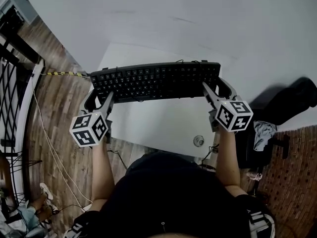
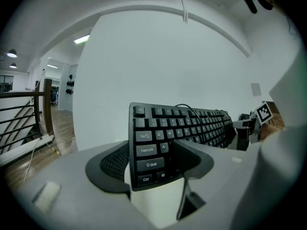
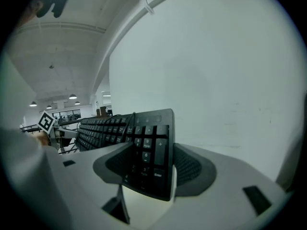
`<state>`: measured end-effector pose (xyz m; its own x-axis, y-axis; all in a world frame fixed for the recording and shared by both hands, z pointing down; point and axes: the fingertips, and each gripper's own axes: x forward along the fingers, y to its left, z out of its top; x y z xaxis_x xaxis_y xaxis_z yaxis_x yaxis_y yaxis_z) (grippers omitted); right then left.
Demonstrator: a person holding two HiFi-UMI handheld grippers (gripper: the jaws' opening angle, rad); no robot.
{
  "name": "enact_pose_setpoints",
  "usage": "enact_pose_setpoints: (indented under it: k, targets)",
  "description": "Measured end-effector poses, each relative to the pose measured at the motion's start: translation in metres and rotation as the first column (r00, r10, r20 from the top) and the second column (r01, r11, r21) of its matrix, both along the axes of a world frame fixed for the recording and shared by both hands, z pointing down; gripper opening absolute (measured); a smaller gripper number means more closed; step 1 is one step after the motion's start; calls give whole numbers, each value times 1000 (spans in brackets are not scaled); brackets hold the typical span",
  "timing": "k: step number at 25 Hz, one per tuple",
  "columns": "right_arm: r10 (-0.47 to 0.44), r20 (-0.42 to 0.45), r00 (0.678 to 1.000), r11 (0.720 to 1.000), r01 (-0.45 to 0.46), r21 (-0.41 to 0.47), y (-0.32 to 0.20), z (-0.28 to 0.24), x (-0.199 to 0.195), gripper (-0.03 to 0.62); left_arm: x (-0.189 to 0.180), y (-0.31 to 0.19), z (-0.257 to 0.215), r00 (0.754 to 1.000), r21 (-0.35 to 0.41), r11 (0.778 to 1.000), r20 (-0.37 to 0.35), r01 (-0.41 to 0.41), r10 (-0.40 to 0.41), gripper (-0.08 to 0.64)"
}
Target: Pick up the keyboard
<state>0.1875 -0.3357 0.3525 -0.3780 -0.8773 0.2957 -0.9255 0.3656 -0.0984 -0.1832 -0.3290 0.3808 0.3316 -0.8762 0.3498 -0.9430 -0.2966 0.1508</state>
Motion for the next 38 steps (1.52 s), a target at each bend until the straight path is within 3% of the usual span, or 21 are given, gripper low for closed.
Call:
enact_pose_setpoints:
  k: [4,10,17,20,26,38]
  targets:
    - [3,8,1000,994,-4,110,11,-24,0,270,0,6,-29,1000,122,993,15,-2,0,299]
    - [15,15,1000,971,-18,238,31,-46,-4,270,-5,18,-56,1000,266,964,27,-17,10,299]
    - [49,23,999,947,-54,317,45,-44,-4,270,-5,16,-59,998,355,933,35,-53,44,299]
    - [67,32,997,944,-74,322,52,-39,-4,270,-5,17,-57,997,370,926,42,-72,61,299]
    - [84,28,996,953,-88,290,44,-39,-1,270,-1,5,-56,996,350,933,38,-86,77,299]
    - [90,21,996,938,-92,333,66,-46,9,270,9,25,-60,997,386,919,35,-82,74,299]
